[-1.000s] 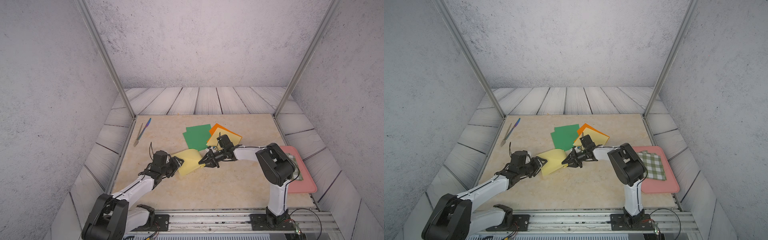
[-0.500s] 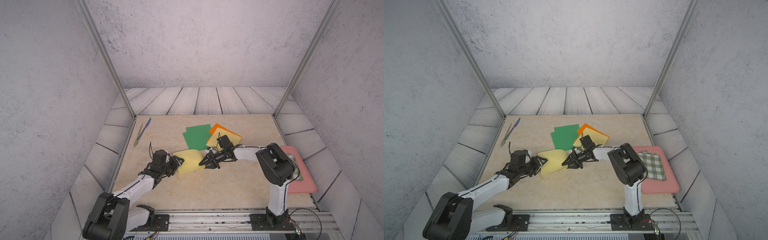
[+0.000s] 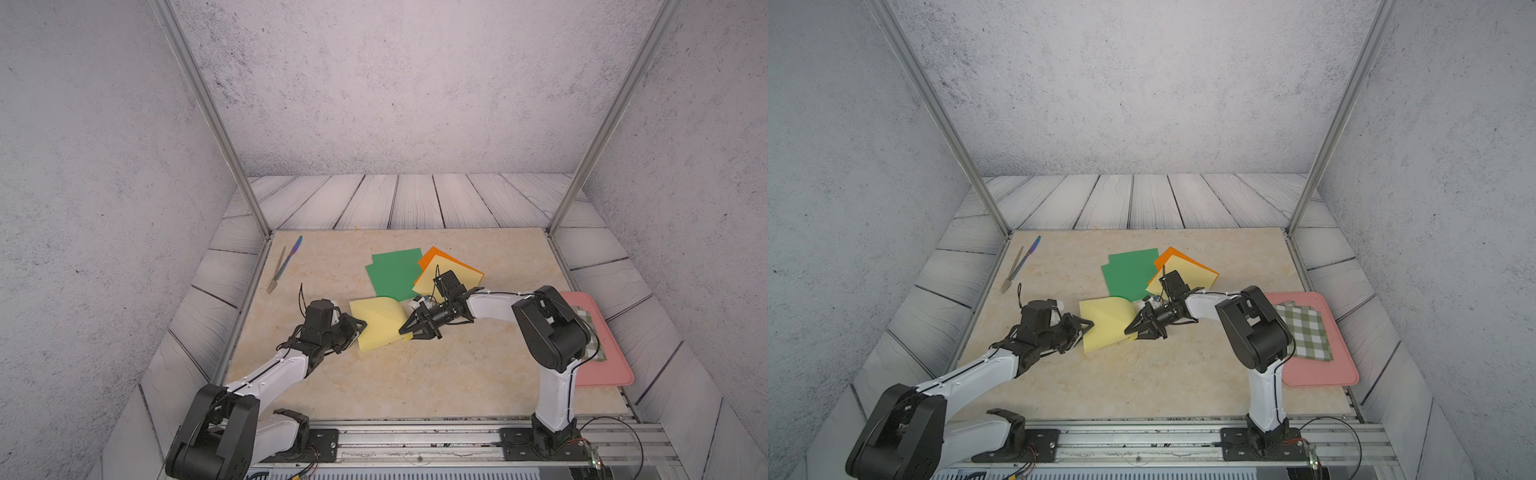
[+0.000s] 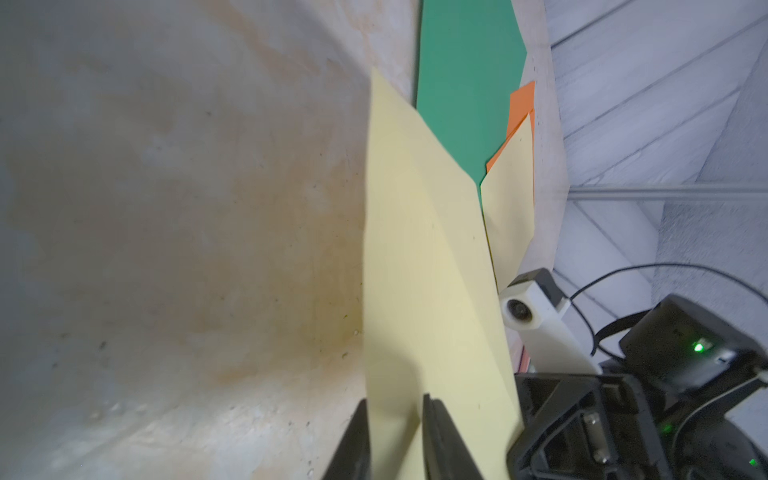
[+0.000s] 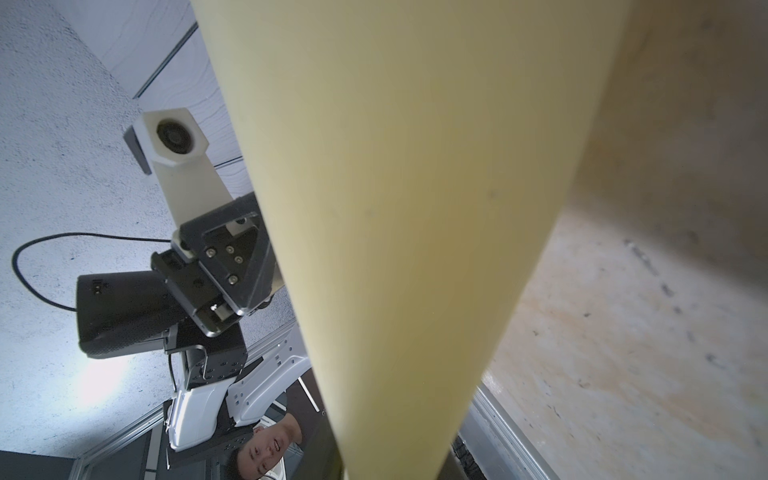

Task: Sort the scattered colored papers by color
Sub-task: Pick up the colored paper from the center of the board.

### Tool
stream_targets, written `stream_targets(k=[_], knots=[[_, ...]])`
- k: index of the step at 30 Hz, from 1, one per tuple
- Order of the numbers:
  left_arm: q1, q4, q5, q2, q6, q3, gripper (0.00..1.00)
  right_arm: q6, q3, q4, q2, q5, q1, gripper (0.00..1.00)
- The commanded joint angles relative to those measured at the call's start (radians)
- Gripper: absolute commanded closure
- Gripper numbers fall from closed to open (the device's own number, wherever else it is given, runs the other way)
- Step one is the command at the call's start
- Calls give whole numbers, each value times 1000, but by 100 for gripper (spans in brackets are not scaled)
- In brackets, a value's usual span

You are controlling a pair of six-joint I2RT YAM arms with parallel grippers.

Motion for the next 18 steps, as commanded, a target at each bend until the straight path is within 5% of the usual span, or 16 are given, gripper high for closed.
stream_targets(k=[1,4,11,18], knots=[[7,-17,3,-16,11,25,88,-30,23,-32,-45,-17,-2,70],[7,-26,8,-21,14,26,95,-37,26,-39,-43,-14,-2,67],[8,-63,1,-32,31,34,100,-108,61,-132,-49,43,-4,31],[45,-311,-10,-118,163,102,100,-332,159,-456,-87,272,-8,20]])
